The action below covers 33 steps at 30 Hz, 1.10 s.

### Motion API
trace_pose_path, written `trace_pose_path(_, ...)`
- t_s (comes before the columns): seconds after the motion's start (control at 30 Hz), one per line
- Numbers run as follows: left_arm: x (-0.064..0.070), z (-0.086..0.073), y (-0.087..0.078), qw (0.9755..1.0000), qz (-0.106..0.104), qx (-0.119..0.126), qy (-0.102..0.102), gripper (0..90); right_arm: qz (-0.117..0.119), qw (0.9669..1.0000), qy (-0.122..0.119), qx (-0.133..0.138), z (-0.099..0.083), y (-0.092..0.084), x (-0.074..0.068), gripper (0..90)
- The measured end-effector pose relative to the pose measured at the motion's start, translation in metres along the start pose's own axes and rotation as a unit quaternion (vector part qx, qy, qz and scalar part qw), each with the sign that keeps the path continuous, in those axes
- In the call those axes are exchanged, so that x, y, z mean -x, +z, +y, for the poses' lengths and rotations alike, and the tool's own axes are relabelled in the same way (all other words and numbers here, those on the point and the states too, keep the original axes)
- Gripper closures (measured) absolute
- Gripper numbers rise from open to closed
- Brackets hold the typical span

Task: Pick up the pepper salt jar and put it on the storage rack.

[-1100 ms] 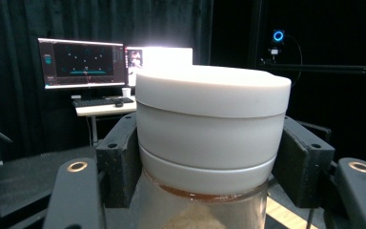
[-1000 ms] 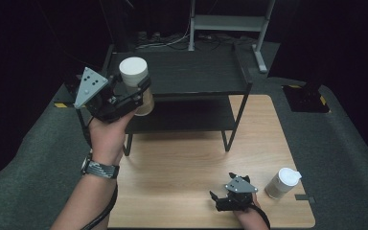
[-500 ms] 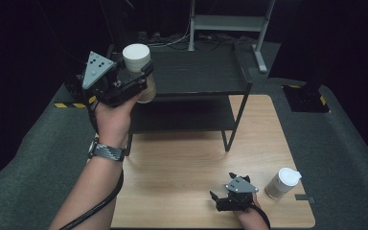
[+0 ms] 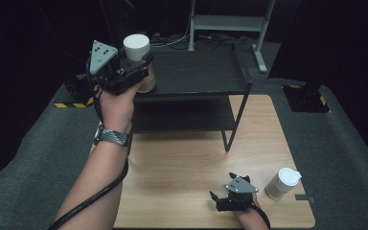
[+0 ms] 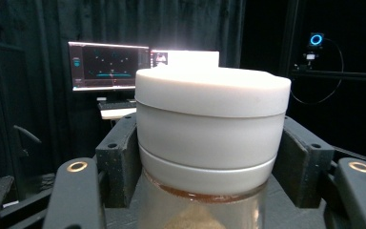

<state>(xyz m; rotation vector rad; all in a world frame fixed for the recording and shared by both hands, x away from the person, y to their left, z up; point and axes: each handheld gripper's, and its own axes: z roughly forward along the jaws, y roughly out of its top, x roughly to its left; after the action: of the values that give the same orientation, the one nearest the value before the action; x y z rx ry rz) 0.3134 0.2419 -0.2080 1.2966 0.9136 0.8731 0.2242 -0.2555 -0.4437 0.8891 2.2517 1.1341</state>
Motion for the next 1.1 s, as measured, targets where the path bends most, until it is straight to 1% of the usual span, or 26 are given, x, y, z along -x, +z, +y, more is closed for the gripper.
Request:
trace_pose_path(0.07, -0.001, -0.001, 0.003, 1.0, 0.001, 0.001, -0.001, 34.2, 0.0, 1.0, -0.001, -0.001, 0.0, 0.0, 0.0, 0.0)
trace_pose_path(0.2, -0.001, -0.001, 0.009, 1.0, 0.006, -0.005, -0.003, 34.2, 0.001, 1.0, 0.001, 0.001, 0.0, 0.0, 0.0, 0.0)
trace_pose_path(0.47, -0.001, -0.001, 0.016, 0.9999, 0.009, -0.006, -0.006, 34.2, 0.002, 1.0, 0.0, 0.001, 0.0, 0.0, 0.001, 0.0)
trace_pose_path(0.93, -0.001, -0.003, 0.016, 0.9999, 0.008, -0.007, 0.002, 34.0, 0.0, 1.0, -0.002, -0.001, 0.0, 0.0, -0.001, 0.0)
trace_pose_path(1.1, -0.001, -0.002, 0.016, 0.9999, 0.01, -0.009, 0.001, 33.8, 0.0, 1.0, -0.004, 0.0, 0.0, 0.0, -0.001, 0.0)
